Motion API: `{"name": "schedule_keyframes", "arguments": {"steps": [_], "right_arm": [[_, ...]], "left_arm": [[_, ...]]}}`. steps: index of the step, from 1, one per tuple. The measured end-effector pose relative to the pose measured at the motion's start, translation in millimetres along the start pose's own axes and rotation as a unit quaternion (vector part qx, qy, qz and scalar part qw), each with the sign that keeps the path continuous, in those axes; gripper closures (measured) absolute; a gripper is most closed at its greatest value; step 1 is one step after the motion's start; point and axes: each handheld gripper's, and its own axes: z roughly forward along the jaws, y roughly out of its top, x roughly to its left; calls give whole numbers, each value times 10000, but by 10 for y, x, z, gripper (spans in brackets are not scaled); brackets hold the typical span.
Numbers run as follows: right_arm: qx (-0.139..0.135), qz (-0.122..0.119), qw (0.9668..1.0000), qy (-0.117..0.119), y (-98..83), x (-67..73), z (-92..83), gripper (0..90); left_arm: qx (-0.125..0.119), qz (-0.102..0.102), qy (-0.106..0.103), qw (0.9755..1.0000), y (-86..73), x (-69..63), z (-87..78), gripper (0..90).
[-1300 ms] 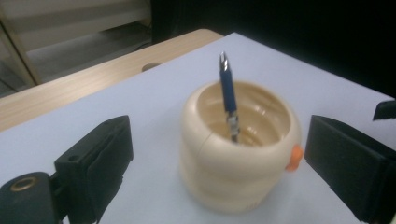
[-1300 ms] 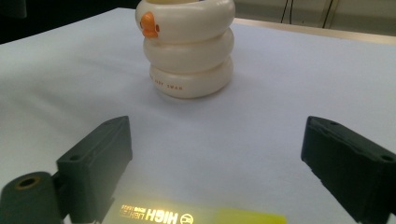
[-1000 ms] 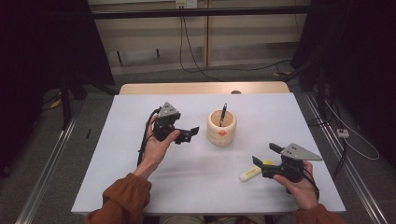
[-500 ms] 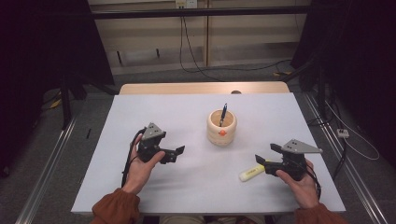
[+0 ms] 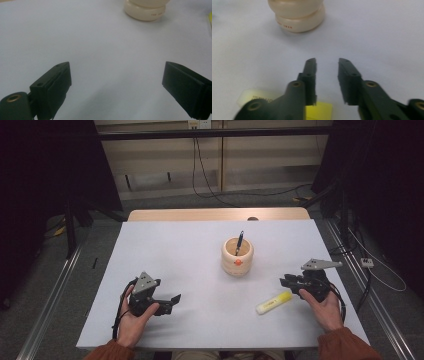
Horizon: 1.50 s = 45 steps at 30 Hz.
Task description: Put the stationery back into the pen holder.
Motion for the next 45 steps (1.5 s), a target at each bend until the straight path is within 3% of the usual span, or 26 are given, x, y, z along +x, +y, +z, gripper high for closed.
{"name": "schedule_keyframes", "arguments": {"steps": [4, 7, 13, 18, 21, 25, 29, 34, 38, 45], "right_arm": [[217, 44, 9997, 85, 1, -42, 89, 900], [439, 22, 9990, 127, -8, -34, 162, 900], [866, -145, 9961, -70, -56, -26, 283, 900], [865, -344, 9957, 12, -68, -13, 294, 900], [885, -345, 9954, 106, -78, -23, 305, 900], [884, -307, 9953, 256, -83, -71, 308, 900], [891, -318, 9953, 210, -89, -52, 297, 900], [1016, -638, 9926, 191, -93, -19, 252, 900], [1030, -543, 9927, 320, -144, -21, 184, 900], [1226, -620, 9889, 563, -204, 5, 64, 900]], "left_arm": [[-41, 100, -30, 9999, -59, -22, -40, 86], [-29, 107, -94, 9999, -97, -32, -24, 87], [-7, 133, -79, 9999, -94, -46, -30, 87], [-56, 188, -98, 9998, -87, -89, -61, 87], [-5, 297, -168, 9994, -89, -109, -55, 87], [-63, 249, -129, 9996, -99, -96, -50, 87], [-203, 199, -47, 9996, -91, -80, -97, 94], [-245, 226, -42, 9994, -97, -70, -108, 94], [-297, 166, -75, 9994, -94, -84, -116, 94], [-221, 235, -85, 9994, -93, -82, -94, 95]]}}
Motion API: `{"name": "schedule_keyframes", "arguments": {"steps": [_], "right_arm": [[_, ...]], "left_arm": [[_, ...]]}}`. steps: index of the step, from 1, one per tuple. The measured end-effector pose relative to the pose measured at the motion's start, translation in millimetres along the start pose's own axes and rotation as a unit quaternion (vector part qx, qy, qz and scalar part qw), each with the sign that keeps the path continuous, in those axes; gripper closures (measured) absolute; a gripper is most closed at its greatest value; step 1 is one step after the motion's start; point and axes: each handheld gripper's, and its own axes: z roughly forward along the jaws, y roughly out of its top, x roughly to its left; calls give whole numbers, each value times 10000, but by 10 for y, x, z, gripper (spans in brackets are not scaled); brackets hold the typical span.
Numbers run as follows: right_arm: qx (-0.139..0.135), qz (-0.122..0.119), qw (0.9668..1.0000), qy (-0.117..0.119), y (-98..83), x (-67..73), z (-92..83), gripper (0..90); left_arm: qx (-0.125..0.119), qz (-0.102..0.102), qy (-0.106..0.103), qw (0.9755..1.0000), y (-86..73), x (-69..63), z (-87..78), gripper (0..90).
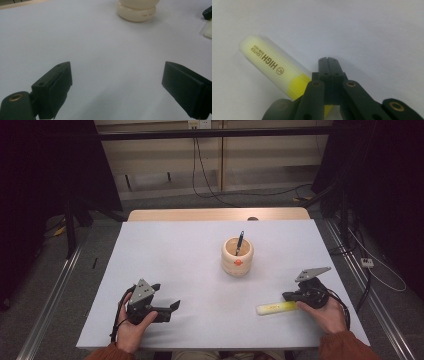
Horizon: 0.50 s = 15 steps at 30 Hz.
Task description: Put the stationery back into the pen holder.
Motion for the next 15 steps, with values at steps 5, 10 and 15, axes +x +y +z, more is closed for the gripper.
{"name": "schedule_keyframes", "arguments": {"steps": [5, 10, 15], "right_arm": [[125, -127, 9998, 14, -17, 59, -32, 900], [205, -120, 9997, 104, -32, 110, -53, 900], [204, -89, 9996, 196, -55, 133, -67, 900]], "left_arm": [[45, -40, -8, 10000, -5, -2, 4, 95], [58, -6, -16, 10000, -2, -2, 13, 94], [82, -29, -54, 9999, 7, -10, 40, 94]]}}
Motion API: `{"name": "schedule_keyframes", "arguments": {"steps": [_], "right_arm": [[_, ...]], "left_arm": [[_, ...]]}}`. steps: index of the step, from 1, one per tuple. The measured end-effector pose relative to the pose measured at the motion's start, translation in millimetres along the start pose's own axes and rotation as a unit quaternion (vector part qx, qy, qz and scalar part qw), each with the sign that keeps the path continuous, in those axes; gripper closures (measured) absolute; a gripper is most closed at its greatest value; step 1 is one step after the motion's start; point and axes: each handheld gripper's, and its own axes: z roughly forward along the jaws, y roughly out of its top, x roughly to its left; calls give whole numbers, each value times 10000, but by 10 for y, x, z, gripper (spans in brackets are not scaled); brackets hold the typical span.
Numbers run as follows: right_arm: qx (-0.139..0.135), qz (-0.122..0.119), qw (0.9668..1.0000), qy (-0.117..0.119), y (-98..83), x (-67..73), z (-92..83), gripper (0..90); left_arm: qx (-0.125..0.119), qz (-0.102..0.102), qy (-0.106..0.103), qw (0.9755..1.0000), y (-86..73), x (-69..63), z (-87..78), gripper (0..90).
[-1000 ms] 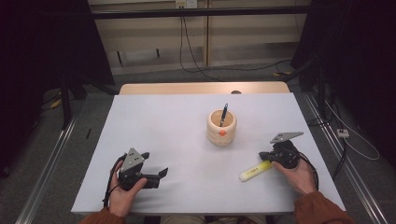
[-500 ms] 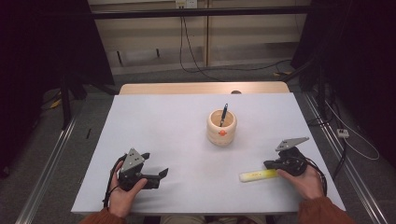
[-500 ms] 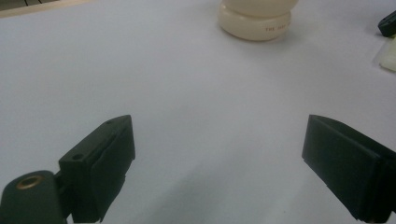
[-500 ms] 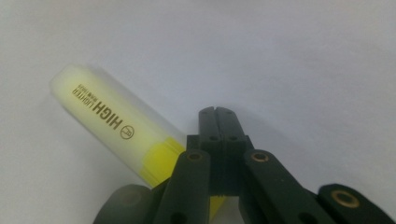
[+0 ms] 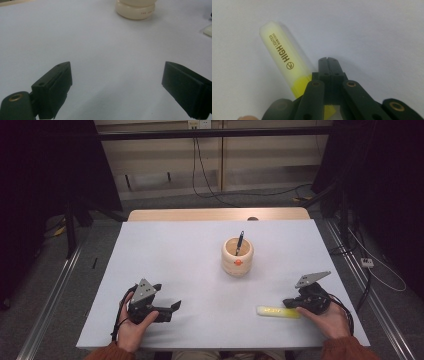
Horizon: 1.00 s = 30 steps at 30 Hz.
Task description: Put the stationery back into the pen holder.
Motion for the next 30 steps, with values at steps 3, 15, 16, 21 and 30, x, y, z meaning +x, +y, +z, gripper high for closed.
{"name": "schedule_keyframes", "arguments": {"steps": [3, 15, 16, 21, 30], "right_arm": [[-169, -124, 9998, 41, -12, -11, -10, 900], [-526, -435, 9977, 39, 30, -44, -85, 760], [-571, -468, 9973, 46, 40, -45, -104, 714], [-652, -671, 9954, 206, 77, -41, -152, 443], [-223, -1220, 9921, 160, 146, 41, -161, 315]], "left_arm": [[16, 22, -46, 10000, 6, 7, 12, 94], [82, 109, 16, 9999, 0, 15, 3, 94], [83, 111, 19, 9999, -1, 15, 4, 94], [78, 21, -14, 10000, -9, 5, 4, 94], [111, 48, -7, 9999, -21, 13, -12, 94]]}}
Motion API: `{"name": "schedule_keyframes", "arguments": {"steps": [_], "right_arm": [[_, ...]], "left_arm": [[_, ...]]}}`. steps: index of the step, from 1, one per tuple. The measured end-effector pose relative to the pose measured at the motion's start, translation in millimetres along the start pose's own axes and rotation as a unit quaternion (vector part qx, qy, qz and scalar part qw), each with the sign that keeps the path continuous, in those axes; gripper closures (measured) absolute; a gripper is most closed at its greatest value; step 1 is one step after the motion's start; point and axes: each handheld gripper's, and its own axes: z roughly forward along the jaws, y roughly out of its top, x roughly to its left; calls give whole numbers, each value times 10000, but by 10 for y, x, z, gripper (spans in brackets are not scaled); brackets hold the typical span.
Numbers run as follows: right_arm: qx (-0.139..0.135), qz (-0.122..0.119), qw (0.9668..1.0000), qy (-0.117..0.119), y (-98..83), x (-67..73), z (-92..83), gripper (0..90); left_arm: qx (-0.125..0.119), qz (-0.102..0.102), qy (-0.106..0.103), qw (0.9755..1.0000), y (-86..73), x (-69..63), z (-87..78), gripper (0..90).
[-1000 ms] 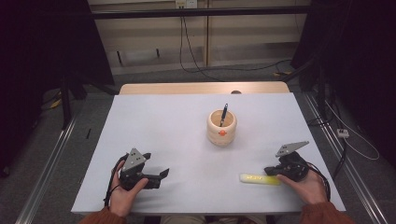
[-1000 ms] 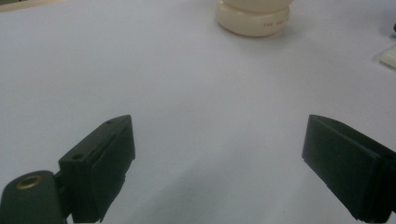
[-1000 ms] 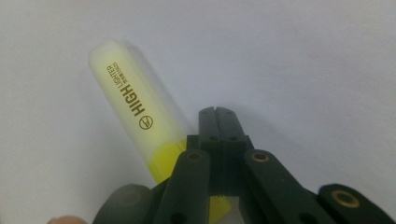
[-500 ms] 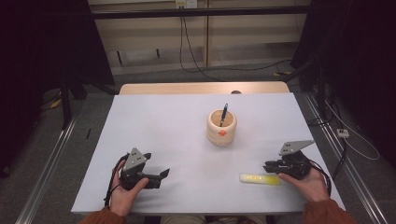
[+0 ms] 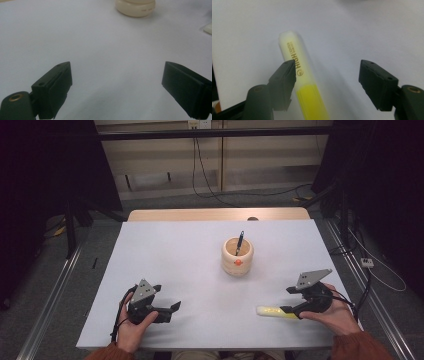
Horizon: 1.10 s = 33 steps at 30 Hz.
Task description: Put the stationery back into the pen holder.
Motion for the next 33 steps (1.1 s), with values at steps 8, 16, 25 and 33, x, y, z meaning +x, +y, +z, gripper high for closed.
{"name": "schedule_keyframes", "arguments": {"steps": [8, 16, 25, 33], "right_arm": [[489, -571, 9971, 102, 1, 31, 21, 400], [789, -802, 9927, 435, -1, 73, 93, 486], [991, -912, 9890, 613, 5, 84, 160, 589], [1080, -812, 9887, 646, 29, 55, 177, 674]], "left_arm": [[-23, -80, 6, 10000, -7, -6, -1, 95], [-53, -87, -17, 9999, -13, -4, 2, 95], [15, -51, -26, 10000, -12, -6, 1, 95], [-3, -65, -59, 10000, -17, 6, 1, 95]]}}
